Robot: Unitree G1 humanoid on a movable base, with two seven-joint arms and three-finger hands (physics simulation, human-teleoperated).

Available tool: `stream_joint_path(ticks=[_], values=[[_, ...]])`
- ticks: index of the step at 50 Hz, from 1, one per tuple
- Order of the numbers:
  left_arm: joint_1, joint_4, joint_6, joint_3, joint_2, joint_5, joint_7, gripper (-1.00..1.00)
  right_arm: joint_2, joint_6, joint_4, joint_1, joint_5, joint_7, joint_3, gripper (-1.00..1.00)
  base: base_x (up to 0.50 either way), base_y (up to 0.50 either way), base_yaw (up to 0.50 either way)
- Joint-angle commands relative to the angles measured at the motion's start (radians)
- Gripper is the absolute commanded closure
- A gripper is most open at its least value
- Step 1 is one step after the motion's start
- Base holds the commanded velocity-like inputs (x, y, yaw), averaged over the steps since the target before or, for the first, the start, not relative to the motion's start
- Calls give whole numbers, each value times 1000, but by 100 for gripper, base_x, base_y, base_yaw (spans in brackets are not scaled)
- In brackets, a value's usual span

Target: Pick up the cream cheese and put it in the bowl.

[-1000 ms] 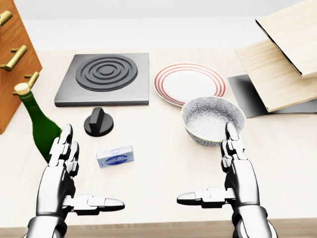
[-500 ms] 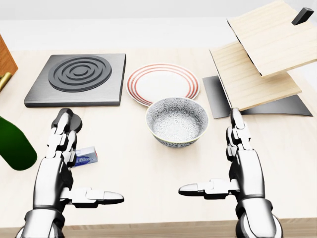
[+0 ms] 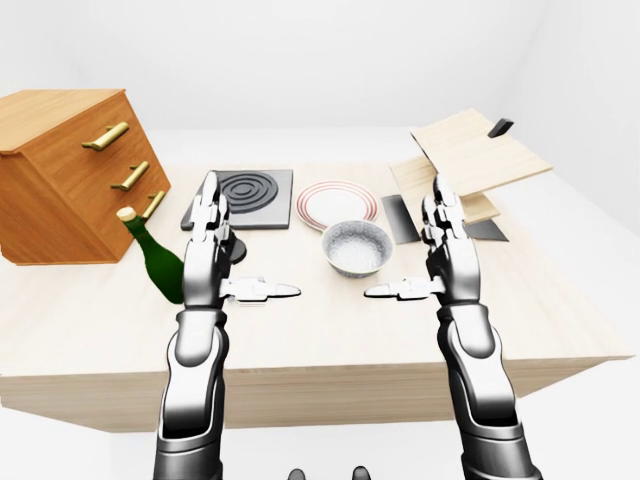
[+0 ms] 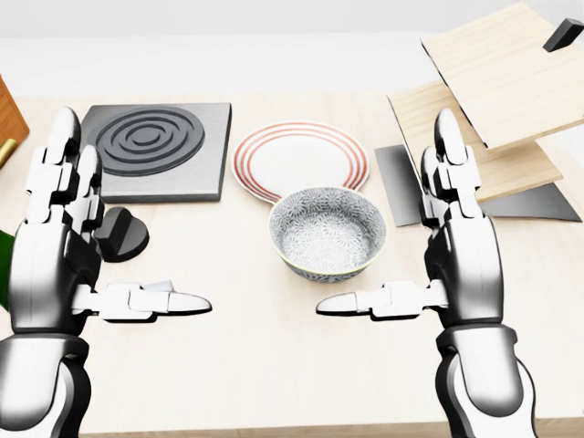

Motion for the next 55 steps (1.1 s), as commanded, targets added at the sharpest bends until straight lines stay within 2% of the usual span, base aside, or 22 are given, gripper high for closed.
stream_joint_path(ticks=[1,12,15,17,20,25,28,31,33,35,36,41,46,48,53,55], values=[[-7,41,0,9,6,7,3,-100,7,0,-12,4,-19,11,11,-100,43,0,0],[12,46,0,-3,-2,7,-7,-100,8,0,4,20,-26,7,9,-100,35,0,0],[32,26,0,-13,1,1,-43,-100,7,0,0,28,-27,13,13,-100,0,0,0],[40,3,0,-1,-7,-36,-61,-100,8,0,-1,29,-27,15,12,-100,0,0,0],[39,17,0,-18,9,59,-30,-100,8,0,0,32,-29,17,14,-100,0,0,0],[22,41,0,-10,17,110,-35,-100,8,0,13,32,-31,19,14,-100,0,0,0],[8,83,0,-20,29,148,-65,-100,7,0,31,33,-30,21,11,-100,0,0,0],[-7,119,0,-1,23,156,-59,-100,4,0,41,34,-31,23,7,-100,0,0,0],[-16,148,0,-24,52,260,-44,-100,2,0,44,36,-29,28,4,-100,0,0,0],[-28,176,0,-31,57,295,-92,-100,1,0,57,34,-30,29,1,-100,0,0,0],[-44,215,0,-40,68,359,-73,-100,0,0,66,35,-27,31,-1,-100,0,0,0],[-54,237,0,-38,62,460,-106,-100,-2,0,69,42,-24,34,-6,-100,0,0,0],[-26,256,0,-35,70,575,-100,-100,-5,0,62,51,-17,39,-15,-100,0,0,0],[12,242,0,-41,75,629,-110,-100,-6,0,72,50,-13,40,-20,-100,0,0,0],[43,278,0,-27,81,717,-105,-100,-4,0,93,51,4,51,-17,-100,0,0,0],[55,285,0,-19,77,725,-104,-100,-4,0,113,50,7,53,-15,-100,0,0,0]])
